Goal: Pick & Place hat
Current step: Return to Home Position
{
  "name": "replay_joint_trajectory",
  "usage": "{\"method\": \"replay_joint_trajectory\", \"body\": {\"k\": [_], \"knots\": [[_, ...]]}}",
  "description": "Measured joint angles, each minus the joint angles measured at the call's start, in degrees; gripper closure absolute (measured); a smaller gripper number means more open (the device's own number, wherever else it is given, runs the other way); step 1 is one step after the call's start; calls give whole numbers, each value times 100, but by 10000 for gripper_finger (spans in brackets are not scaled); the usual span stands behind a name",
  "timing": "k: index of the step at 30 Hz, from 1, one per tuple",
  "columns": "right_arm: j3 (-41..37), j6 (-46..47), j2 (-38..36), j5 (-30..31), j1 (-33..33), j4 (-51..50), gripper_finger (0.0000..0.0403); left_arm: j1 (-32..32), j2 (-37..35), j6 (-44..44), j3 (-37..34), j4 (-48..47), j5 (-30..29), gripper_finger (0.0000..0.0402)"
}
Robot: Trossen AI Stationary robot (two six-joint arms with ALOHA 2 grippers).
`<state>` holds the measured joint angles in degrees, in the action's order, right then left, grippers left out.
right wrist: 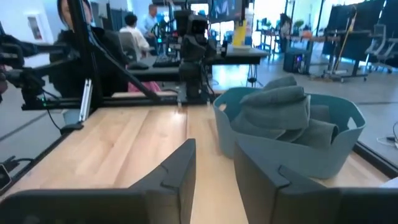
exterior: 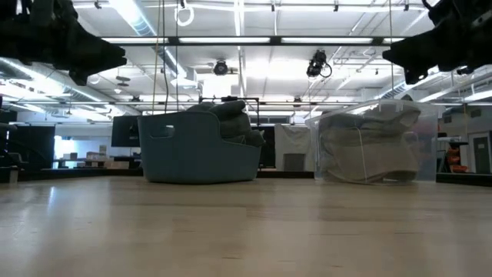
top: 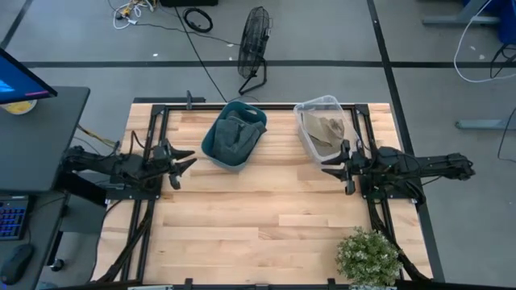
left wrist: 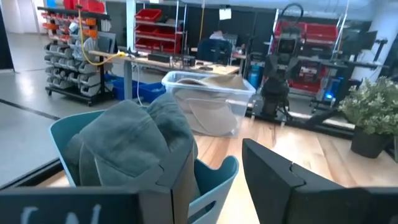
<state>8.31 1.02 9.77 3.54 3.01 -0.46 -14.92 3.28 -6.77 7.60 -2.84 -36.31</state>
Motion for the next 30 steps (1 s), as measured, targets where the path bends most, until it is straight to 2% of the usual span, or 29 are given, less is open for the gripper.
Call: {"method": "replay_joint_trajectory", "body": {"k": [5, 13, 17, 30], "knots": [[-339, -43, -429, -4, 0, 101, 289, 0, -324, 151, -183, 16, -1, 262], [-749, -12, -965, -165, -2, 88, 289, 0, -303, 157, -498, 301, -11, 262], [-751, -154, -982, -634, -1, 146, 289, 4, -305, 255, -706, 767, -15, 262], [-747, -460, -980, -651, -2, 137, 289, 11, -249, 594, -707, 733, -11, 262]]}}
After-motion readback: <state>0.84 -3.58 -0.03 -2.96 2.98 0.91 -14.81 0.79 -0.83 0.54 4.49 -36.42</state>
